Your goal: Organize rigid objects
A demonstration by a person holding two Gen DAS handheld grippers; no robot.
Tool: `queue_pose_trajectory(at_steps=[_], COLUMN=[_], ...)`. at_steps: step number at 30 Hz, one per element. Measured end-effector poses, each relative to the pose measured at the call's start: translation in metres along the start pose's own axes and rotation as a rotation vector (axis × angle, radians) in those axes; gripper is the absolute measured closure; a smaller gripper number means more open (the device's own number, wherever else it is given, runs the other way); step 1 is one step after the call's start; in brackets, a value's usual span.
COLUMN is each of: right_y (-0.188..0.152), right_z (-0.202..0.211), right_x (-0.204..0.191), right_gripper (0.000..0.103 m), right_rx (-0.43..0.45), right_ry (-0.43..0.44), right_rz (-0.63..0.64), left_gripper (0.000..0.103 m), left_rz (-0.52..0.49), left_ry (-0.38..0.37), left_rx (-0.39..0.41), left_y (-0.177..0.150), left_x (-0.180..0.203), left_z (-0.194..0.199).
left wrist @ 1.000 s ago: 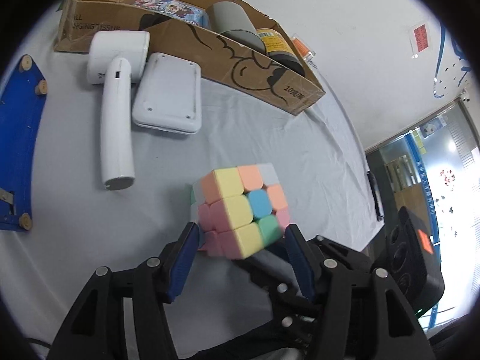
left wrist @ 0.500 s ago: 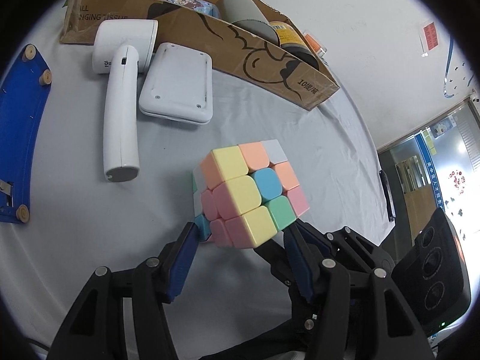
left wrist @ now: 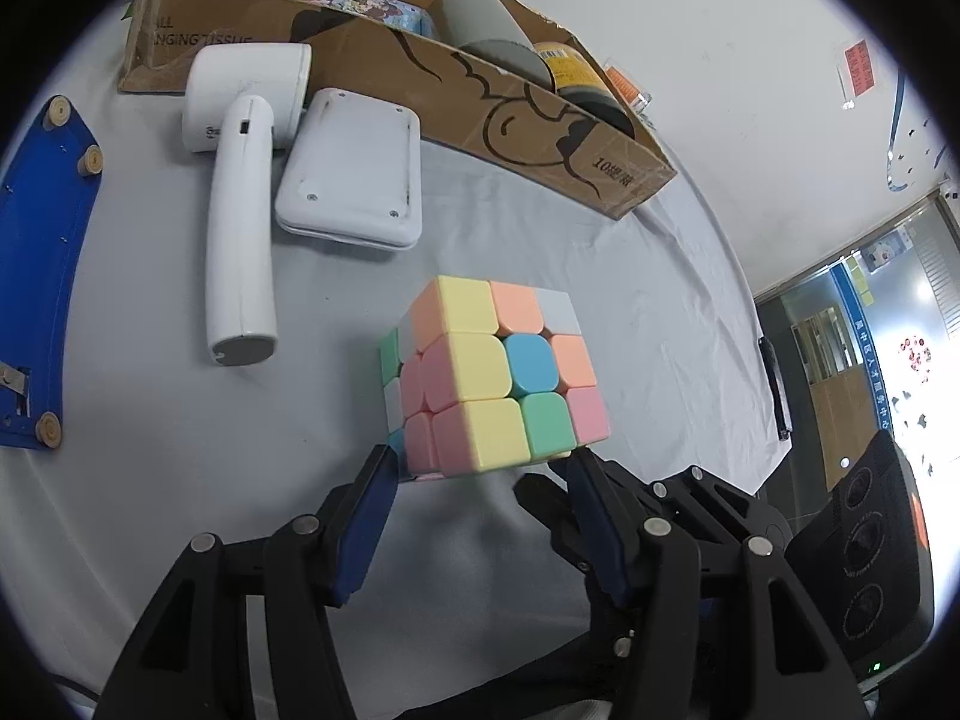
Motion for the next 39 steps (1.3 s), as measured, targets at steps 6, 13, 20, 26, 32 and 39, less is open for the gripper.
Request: queue_pose_trajectory(at_steps=[6,13,20,26,32,39], right_y=[0.009,0.018,0.016,0.011,0.012,0.016], right_z=[0.006,0.005,0.003,-0.004,-0.002,0.003], right_x=[0.008,-0.002,-0.003,-0.001,-0.006,-0.003], right_gripper=[0.070,0.077,0.082,0.082,0.089,0.089], right_rx=[0.031,0.046,0.046,0.020,0.038,0.055], right_ry=[0.030,0.035,0.006,-0.005,0.001,0.021], right_rz=[-0.047,-0.010,-0.001,-0.008,0.000,-0.020], left_gripper=[0.046,0.051,0.051,0.064,0.064,0.064], left_rz=[0.012,-0.009,0.016,0.018,0.008,-0.025], left_ry=[0.007,-0.027,-0.036,-0.029,-0.004,-0.001], left_rx=[0.104,0.078,0.078,0.059,0.076,0.098], left_y=[0.013,0.011,0.009,0.006,0.007,0.011], left_x=[-0.005,0.001,-0.001,-0.003,-0.004,-0.004], left_z=[0.022,0.014,0.014,0.013,0.017,0.026])
Point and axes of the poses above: each gripper's, at about its wrist camera, not at the fingertips, and z roughly against the way its jaws point, x to its right, y to its top, the point moved 6 cm from there along -z, roughly the way its jaws point, and after that the axes turned 5 degrees about x, right-handed, at the moved point
